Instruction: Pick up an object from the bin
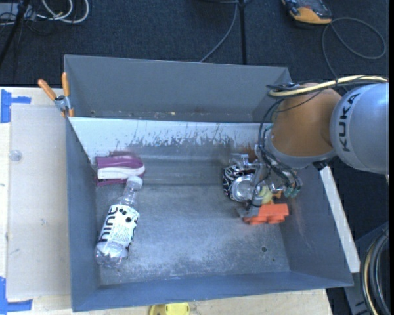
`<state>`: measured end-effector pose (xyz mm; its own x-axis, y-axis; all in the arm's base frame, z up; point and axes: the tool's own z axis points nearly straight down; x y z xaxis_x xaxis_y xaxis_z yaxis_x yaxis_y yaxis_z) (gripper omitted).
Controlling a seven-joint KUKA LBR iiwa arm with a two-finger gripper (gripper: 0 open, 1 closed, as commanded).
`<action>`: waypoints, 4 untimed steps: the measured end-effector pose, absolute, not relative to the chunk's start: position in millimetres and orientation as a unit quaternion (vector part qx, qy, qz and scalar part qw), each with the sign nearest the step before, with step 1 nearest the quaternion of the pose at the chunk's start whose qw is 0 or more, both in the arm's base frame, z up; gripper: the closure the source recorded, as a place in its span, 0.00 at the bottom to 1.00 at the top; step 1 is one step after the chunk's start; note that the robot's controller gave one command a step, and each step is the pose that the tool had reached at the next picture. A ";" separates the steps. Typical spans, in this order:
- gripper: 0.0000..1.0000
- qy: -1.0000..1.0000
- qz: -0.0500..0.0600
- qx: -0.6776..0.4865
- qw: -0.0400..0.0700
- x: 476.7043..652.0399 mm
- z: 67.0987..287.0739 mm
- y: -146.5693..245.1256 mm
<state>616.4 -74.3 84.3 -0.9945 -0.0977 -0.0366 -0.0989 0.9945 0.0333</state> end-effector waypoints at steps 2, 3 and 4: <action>1.00 0.999 0.011 -0.046 0.017 614.3 83.7 -65.8; 1.00 0.999 0.011 -0.046 0.017 614.3 83.7 -66.1; 1.00 0.999 0.012 -0.047 0.013 607.0 127.9 -67.3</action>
Offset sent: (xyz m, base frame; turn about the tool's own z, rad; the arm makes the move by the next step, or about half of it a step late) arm -0.0036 -0.0689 -0.0143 0.0219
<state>607.0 -67.3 127.9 -0.9953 -0.0929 -0.0268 -0.0935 0.9954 0.0225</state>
